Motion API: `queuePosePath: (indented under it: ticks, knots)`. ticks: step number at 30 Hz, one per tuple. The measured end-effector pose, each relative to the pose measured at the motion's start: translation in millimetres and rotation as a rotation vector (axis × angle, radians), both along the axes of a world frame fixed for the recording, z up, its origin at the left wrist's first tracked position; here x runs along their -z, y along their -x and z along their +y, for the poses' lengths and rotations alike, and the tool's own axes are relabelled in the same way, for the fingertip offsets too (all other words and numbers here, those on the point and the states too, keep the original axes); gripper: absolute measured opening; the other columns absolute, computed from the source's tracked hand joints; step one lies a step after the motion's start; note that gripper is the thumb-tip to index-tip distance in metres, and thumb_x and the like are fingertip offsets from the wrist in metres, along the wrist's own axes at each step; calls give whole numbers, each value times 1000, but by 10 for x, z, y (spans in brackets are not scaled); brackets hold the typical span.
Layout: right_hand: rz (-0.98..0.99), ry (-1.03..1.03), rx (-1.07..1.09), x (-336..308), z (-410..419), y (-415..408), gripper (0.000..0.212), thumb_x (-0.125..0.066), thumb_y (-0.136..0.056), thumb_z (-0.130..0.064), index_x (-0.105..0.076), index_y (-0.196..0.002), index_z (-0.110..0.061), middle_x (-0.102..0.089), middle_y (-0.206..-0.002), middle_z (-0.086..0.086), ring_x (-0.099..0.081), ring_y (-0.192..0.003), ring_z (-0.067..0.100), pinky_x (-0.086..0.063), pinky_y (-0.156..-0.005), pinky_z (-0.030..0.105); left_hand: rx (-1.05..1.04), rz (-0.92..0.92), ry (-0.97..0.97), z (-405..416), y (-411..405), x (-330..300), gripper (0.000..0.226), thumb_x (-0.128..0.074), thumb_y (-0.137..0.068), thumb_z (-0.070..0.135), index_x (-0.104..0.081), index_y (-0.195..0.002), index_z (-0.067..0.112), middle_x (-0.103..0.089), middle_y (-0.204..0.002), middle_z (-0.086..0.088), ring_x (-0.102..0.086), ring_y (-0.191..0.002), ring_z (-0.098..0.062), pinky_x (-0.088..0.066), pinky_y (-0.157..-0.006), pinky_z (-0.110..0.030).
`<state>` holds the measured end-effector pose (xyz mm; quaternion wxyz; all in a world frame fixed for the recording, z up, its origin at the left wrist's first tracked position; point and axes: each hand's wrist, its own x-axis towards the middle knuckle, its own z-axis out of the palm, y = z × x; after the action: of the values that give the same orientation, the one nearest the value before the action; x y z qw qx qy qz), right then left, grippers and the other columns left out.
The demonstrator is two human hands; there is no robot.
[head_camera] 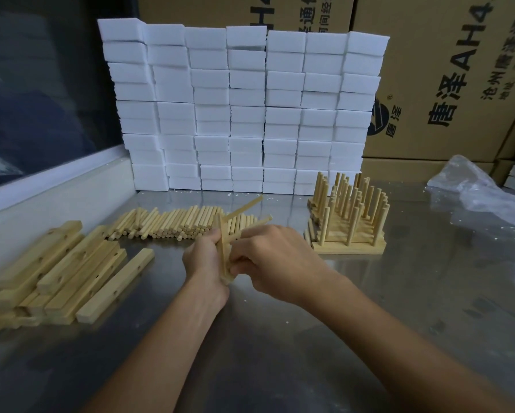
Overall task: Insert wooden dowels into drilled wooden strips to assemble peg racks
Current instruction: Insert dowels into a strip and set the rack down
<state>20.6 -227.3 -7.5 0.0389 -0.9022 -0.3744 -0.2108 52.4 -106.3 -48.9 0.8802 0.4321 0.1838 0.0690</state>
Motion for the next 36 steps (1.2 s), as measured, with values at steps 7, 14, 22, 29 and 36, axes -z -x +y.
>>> queuePosePath:
  ticks: [7, 14, 22, 29, 36]
  knots:
    - [82, -48, 15, 37, -21, -5, 14, -56, -94, -32, -69, -97, -26, -68, -87, 0, -59, -82, 29, -36, -63, 33, -71, -15, -60, -19, -52, 33, 10, -62, -92, 14, -64, -82, 11, -57, -73, -6, -53, -57, -18, -37, -38, -19]
    - [73, -66, -42, 19, -30, -1, 8, -61, -90, -22, -69, -91, -18, -63, -87, -3, -59, -81, 24, -46, -62, 36, -73, -29, -25, 14, -77, 55, 6, -60, -93, 11, -66, -93, 8, -57, -60, -5, -53, -43, -16, -37, -35, -19]
    - [146, -124, 89, 52, -19, -25, 15, -59, -91, -29, -73, -90, -25, -68, -82, -2, -60, -80, 27, -42, -63, 33, -156, -97, -145, -58, -111, 102, 11, -58, -96, 14, -68, -96, 19, -62, -91, -12, -55, -78, -26, -39, -48, -25]
    - [173, -74, 72, 4, -16, -10, 11, -59, -90, -25, -70, -89, -25, -67, -83, -4, -53, -74, 21, -38, -62, 31, -163, -117, -136, -53, -138, 123, 14, -57, -97, 13, -68, -105, 10, -60, -82, -7, -55, -73, -24, -41, -54, -28]
    - [186, -131, 128, 25, -28, -12, 15, -58, -91, -27, -71, -86, -23, -60, -75, -5, -48, -72, 21, -28, -61, 29, -191, -173, -239, -101, -89, 100, 16, -58, -97, 17, -67, -110, 15, -63, -94, -5, -56, -73, -20, -42, -40, -20]
